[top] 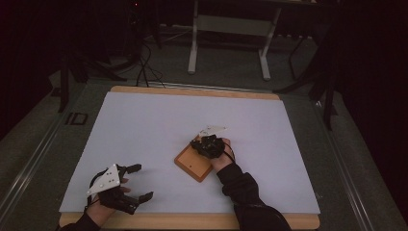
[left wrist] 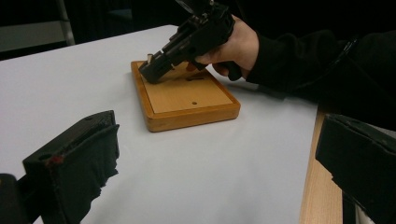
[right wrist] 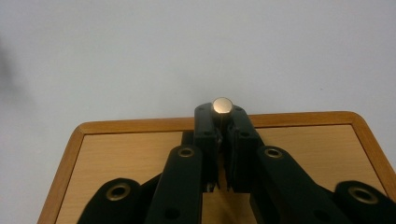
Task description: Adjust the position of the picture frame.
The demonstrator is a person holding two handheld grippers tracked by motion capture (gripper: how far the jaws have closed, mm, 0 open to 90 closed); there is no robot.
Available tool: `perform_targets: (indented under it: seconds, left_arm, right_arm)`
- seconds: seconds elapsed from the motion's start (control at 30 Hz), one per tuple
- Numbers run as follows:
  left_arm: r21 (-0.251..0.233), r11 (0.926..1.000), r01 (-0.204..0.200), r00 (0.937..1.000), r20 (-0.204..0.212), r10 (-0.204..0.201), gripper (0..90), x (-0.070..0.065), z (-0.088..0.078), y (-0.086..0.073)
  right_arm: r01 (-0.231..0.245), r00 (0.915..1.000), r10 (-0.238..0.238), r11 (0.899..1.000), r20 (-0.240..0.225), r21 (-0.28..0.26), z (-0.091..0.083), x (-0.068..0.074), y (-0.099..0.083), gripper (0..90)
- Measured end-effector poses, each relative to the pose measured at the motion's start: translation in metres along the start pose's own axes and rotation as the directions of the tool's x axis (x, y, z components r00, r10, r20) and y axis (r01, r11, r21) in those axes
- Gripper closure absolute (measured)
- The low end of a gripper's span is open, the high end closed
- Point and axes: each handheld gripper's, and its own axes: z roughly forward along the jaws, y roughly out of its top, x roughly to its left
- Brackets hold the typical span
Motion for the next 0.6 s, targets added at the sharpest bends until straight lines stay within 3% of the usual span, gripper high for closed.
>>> perform_targets:
  seconds: [0.43, 0.53, 0.6]
  left_arm:
    - [0.000, 1.0000, -0.001, 1.0000, -0.001, 0.001, 0.0, 0.000, 0.000, 0.000]
    - [-0.002, 1.0000, 0.001, 1.0000, -0.002, -0.001, 0.0, 0.000, -0.001, 0.000]
    - [-0.002, 1.0000, 0.001, 1.0000, -0.002, -0.001, 0.0, 0.000, -0.001, 0.000]
  right_arm:
    - [0.003, 1.0000, -0.004, 1.000, -0.008, -0.007, -0.001, -0.001, -0.001, 83.3]
    - [0.005, 0.9991, -0.006, 1.000, -0.041, -0.031, -0.007, -0.003, -0.003, 77.7]
    - [0.030, 0.9988, -0.031, 0.999, -0.038, -0.030, -0.013, -0.005, -0.004, 78.5]
